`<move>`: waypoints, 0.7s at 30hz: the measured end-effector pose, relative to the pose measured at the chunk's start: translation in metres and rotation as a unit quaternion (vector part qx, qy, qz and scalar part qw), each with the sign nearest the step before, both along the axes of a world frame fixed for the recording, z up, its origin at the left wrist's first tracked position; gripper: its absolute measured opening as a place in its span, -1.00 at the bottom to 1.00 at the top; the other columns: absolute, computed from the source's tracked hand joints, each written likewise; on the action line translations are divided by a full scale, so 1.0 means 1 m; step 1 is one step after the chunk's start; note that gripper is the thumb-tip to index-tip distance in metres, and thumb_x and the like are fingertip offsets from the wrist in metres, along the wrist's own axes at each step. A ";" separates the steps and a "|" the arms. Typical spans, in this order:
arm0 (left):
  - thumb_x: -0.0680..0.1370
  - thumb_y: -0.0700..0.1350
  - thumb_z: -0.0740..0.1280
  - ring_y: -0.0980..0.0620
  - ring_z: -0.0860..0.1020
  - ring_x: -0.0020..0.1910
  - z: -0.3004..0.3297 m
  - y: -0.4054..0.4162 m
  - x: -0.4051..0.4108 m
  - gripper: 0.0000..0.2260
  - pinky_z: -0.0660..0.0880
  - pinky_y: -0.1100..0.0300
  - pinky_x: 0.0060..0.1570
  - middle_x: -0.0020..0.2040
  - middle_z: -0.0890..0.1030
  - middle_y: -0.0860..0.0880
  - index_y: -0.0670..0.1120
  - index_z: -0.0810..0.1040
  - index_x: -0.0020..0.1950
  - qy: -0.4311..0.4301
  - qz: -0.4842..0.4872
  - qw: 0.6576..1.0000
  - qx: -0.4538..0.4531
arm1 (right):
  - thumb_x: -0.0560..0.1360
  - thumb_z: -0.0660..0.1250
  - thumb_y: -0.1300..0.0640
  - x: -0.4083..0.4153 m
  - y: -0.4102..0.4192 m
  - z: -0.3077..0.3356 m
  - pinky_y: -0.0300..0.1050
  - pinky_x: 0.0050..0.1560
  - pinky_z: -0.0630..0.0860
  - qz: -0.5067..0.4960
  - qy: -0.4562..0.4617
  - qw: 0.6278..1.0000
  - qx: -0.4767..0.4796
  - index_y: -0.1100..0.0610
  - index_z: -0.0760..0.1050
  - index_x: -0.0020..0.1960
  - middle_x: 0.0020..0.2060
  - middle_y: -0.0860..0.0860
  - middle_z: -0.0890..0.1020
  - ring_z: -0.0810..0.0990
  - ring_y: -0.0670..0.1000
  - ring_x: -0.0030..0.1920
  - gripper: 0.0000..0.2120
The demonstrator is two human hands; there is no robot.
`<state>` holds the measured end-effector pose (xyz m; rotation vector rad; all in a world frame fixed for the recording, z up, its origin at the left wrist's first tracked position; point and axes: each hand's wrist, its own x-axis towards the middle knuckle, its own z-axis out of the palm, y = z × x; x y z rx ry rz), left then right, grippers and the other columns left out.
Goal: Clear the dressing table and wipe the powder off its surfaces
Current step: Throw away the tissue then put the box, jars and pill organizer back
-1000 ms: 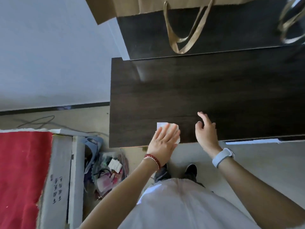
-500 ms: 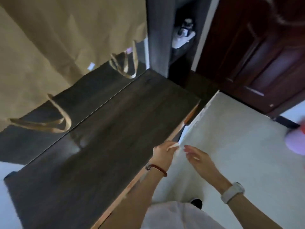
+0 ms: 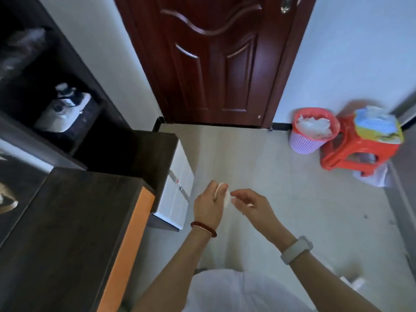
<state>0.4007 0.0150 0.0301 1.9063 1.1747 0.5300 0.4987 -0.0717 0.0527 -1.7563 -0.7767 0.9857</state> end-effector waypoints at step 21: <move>0.53 -0.19 0.26 -0.02 0.47 -0.14 -0.008 0.165 0.395 -0.97 0.45 0.18 -0.18 -0.13 0.52 -0.07 -0.13 0.48 -0.08 -0.064 -0.201 0.961 -0.181 | 0.49 0.29 0.27 0.354 0.125 -0.020 -0.16 -0.21 0.47 -0.262 -0.058 0.963 -0.034 0.03 0.41 -0.25 -0.30 -0.03 0.51 0.47 0.00 -0.26 -0.79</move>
